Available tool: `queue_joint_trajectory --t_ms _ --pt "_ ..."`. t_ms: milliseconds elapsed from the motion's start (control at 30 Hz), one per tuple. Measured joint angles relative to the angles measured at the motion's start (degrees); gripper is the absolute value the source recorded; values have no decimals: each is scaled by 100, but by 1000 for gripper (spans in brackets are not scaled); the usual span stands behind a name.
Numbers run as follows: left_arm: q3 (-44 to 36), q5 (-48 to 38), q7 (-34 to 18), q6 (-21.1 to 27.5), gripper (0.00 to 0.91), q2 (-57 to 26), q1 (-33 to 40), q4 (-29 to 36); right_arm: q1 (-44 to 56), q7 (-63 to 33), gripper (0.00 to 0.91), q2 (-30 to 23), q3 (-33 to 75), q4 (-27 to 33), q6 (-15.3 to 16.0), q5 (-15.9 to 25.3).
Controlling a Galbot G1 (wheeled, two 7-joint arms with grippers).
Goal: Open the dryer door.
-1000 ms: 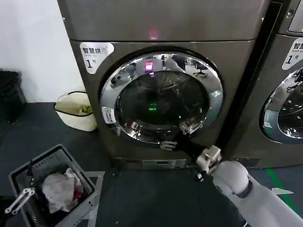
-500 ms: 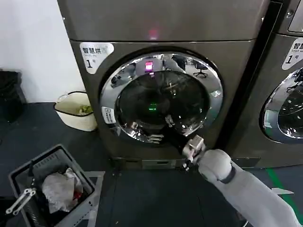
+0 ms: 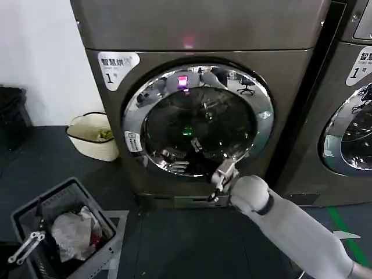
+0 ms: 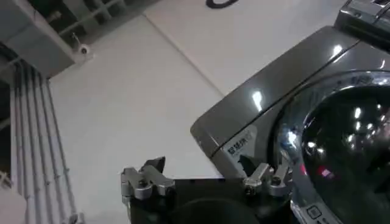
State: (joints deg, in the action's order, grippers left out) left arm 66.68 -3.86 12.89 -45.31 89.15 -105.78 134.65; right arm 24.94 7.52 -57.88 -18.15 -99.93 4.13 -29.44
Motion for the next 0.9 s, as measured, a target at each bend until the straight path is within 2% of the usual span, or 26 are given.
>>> queue_joint_trajectory --t_ms 900 --pt "-6 6 2 -16 907 36 -56 47 -584 24 907 -762 -542 900 -25 23"
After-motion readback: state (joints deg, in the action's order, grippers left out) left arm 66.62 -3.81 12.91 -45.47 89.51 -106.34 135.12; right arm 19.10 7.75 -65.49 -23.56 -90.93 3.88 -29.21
